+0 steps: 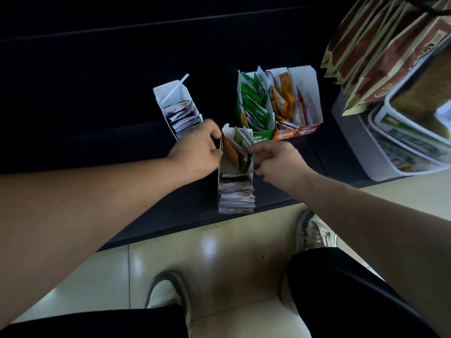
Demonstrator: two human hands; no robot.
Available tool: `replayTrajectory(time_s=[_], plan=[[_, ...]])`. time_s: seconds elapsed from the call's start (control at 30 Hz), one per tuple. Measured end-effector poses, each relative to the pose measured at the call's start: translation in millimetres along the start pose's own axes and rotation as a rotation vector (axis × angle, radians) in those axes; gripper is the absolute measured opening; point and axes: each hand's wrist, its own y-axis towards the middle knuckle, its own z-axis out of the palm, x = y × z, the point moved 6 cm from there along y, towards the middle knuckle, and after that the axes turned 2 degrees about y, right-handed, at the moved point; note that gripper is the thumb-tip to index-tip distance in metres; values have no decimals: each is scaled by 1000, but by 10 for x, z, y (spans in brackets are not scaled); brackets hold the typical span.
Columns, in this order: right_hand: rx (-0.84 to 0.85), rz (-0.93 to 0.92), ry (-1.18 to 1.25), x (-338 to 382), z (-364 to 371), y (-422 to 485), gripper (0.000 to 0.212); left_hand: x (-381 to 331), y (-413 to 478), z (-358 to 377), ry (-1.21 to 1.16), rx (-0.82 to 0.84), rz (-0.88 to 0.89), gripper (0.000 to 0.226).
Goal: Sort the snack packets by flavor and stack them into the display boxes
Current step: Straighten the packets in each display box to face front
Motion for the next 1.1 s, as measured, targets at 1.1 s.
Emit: replayTrajectory(time_s=[1.1], plan=[[65, 111, 265, 135, 59, -168, 34, -12, -177, -127, -127, 3, 62, 33]])
